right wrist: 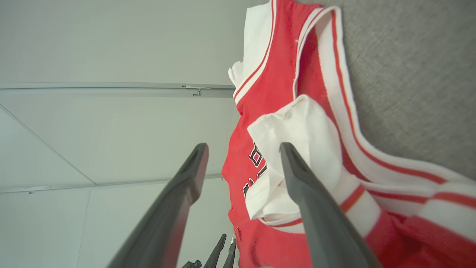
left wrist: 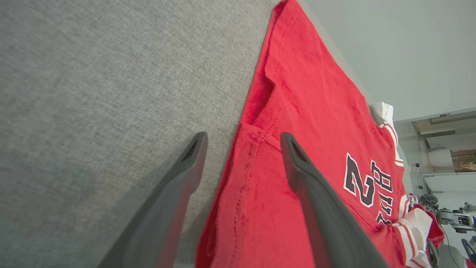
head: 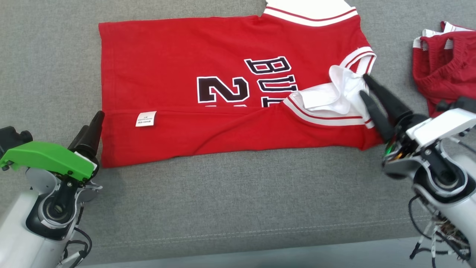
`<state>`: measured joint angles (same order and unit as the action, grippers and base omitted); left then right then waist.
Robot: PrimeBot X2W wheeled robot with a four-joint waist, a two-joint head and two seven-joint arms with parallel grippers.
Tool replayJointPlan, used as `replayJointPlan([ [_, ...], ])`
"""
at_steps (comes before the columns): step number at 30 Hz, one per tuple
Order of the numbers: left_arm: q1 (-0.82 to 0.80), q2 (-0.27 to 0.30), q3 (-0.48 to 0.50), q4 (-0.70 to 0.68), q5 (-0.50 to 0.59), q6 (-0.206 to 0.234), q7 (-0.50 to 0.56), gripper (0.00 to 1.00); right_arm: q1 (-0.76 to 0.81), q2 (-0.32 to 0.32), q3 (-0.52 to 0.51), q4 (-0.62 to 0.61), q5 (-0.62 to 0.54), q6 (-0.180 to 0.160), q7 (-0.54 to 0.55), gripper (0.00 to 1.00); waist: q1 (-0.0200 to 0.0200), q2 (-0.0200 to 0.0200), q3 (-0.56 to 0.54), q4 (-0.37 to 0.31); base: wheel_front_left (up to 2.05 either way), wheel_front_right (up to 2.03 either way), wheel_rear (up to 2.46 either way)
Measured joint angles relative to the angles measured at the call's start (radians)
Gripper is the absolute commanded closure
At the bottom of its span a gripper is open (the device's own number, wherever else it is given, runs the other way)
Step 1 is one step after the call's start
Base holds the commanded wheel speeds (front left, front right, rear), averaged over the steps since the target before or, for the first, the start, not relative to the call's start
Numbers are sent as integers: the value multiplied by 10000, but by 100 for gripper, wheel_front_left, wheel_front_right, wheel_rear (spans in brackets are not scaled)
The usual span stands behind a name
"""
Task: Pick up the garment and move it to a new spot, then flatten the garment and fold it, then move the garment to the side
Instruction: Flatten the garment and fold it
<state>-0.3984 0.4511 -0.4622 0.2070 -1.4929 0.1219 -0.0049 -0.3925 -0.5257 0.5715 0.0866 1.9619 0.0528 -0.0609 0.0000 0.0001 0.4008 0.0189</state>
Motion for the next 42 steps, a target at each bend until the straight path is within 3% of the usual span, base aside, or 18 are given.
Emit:
replayJointPlan([
  [9,398,-311,-77,-865,0,-217,-320,0,895,48,892,-1026,-453,105,150,0,0,0,-228,-6,0,0,0],
  [19,870,-320,-472,-1392,48,-219,-410,0,1169,140,844,-1223,-548,159,-96,0,0,0,-242,-23,0,0,0],
  [32,895,-516,-642,-1808,132,-205,-412,0,380,535,690,-723,-552,-121,-219,0,0,0,-3,509,0,0,0],
  [42,917,-525,-669,-1988,132,-201,-412,0,-591,485,376,-182,-639,-462,-173,0,0,-1,94,651,0,0,0],
])
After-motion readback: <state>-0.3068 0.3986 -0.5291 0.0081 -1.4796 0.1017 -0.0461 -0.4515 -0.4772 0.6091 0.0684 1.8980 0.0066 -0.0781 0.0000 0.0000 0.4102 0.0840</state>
